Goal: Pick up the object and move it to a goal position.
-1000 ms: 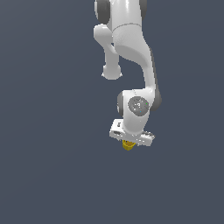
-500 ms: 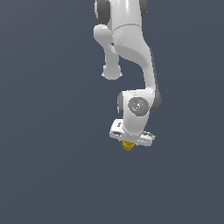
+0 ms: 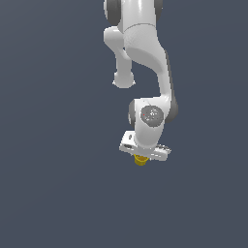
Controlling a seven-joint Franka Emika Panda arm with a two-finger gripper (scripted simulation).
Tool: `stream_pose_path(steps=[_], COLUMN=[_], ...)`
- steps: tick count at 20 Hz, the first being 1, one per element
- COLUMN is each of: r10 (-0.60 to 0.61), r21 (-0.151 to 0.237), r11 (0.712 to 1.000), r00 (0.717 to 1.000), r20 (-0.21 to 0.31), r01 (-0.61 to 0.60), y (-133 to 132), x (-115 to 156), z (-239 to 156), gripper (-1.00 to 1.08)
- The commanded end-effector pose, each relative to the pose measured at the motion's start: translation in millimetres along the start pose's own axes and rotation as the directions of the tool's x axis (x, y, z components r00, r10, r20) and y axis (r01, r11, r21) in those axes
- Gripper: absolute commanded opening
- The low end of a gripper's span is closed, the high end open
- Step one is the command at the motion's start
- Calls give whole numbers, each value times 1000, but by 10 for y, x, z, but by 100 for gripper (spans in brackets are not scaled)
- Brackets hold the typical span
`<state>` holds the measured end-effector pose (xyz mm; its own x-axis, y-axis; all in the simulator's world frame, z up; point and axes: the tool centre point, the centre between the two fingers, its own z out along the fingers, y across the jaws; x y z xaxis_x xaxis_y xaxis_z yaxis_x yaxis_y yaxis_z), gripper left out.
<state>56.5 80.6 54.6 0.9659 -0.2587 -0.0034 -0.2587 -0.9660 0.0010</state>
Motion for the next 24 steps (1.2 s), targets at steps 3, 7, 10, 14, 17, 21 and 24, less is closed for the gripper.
stream_pose_path(steps=[3,7,10,14,17,21,24], r10=[1,1,1,1,1,1,1], r21=[1,1,1,2,2,2,2], r11=[1000,1000,1000,1000,1000,1000,1000], r00=[1000,1000,1000,1000,1000,1000,1000], r20=[-3,-3,-3,-3,-3,-3,-3], r01=[-1,-1,-1,-1,-1,-1,-1], y=[132,323,505,761,951,1199,1380], x=[49,107,162,242,303,386,449], z=[-222,-529,-819,-1234,-1543,-1948,-2245], gripper=[-100,-100,-100,-100,-100,-100,-100])
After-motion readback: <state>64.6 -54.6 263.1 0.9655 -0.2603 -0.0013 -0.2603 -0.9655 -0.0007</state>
